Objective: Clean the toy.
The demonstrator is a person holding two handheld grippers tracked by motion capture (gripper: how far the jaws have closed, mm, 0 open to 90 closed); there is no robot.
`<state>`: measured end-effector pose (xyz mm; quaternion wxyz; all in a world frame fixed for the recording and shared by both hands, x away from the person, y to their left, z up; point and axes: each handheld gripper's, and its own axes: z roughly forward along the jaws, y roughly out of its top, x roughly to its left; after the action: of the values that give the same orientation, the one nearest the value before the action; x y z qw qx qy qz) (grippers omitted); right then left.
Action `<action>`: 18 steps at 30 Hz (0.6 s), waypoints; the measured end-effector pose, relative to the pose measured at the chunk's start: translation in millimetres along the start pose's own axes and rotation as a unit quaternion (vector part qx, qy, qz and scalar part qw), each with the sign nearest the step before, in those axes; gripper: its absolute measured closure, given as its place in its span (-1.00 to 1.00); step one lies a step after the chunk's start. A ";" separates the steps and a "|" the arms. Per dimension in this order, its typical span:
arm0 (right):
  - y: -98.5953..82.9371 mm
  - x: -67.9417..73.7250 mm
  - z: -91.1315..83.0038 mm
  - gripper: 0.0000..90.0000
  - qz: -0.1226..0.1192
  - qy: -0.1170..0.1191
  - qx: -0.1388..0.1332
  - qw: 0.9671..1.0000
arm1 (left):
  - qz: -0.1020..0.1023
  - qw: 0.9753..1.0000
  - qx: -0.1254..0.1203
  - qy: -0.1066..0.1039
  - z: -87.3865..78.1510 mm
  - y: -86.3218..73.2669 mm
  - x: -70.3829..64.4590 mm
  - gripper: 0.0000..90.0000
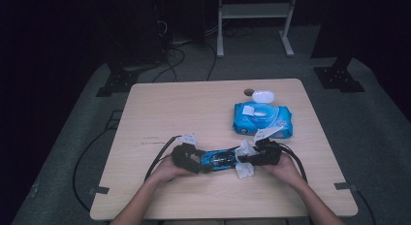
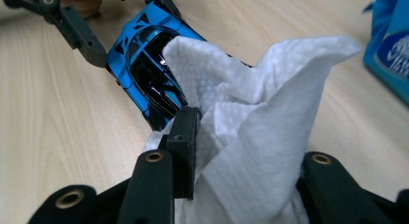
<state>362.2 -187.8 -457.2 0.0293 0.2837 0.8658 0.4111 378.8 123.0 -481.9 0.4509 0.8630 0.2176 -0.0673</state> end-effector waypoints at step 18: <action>-3.3 18.9 -5.0 0.50 -0.072 -0.097 -0.037 0.992 | 0.106 0.988 -0.074 0.088 -9.3 5.9 -17.6 0.18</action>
<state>343.5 -183.1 -452.8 0.1536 0.2578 0.8610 0.4106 364.9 122.0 -466.5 0.4968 0.8482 0.1684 0.0733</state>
